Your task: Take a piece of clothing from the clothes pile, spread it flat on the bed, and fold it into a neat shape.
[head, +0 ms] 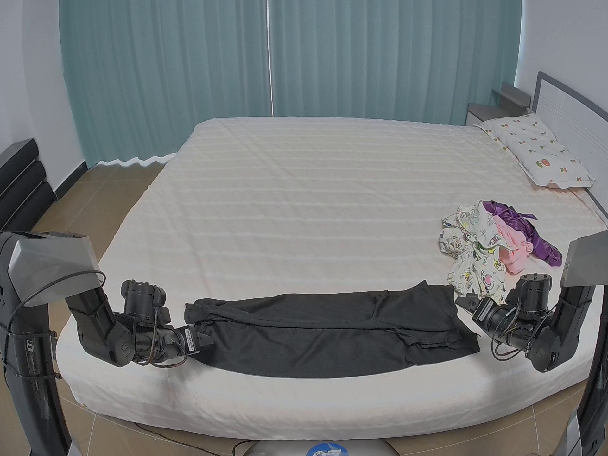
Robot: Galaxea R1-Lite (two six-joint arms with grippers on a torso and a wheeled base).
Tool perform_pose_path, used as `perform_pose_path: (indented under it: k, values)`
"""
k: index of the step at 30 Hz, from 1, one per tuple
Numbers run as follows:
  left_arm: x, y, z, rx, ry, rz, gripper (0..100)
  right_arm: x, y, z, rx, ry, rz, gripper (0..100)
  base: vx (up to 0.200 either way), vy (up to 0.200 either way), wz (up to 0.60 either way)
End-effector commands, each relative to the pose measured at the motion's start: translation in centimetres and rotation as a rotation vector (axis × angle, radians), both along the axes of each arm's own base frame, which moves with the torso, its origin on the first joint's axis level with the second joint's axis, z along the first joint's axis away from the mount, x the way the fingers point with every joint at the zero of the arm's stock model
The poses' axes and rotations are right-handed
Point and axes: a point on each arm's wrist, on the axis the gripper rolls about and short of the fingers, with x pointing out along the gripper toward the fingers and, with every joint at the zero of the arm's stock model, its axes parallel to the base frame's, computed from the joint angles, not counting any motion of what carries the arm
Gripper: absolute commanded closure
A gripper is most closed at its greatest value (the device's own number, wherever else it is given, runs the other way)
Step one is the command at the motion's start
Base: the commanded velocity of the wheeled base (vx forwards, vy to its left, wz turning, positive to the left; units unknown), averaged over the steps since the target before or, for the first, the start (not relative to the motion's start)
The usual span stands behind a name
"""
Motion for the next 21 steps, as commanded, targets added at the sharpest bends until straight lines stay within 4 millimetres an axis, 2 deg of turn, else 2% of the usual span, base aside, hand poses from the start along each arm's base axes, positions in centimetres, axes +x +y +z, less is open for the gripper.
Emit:
perform_pose_path:
  k: [1,9,21]
  values:
    - [-0.2,-0.2,-0.4,0.027,0.014,0.010,100,-0.3,0.0,-0.1,0.000,0.009,0.000,0,0.000,0.000,0.00]
    - [-3.2,0.5,-0.8,0.115,0.088,0.069,100,-0.5,-0.1,-0.1,-0.001,0.006,-0.002,0,0.000,0.000,0.00]
    - [-5.4,1.0,-0.3,0.130,0.127,0.087,100,-0.7,-0.2,-0.2,-0.002,0.015,-0.003,0,0.000,0.000,0.00]
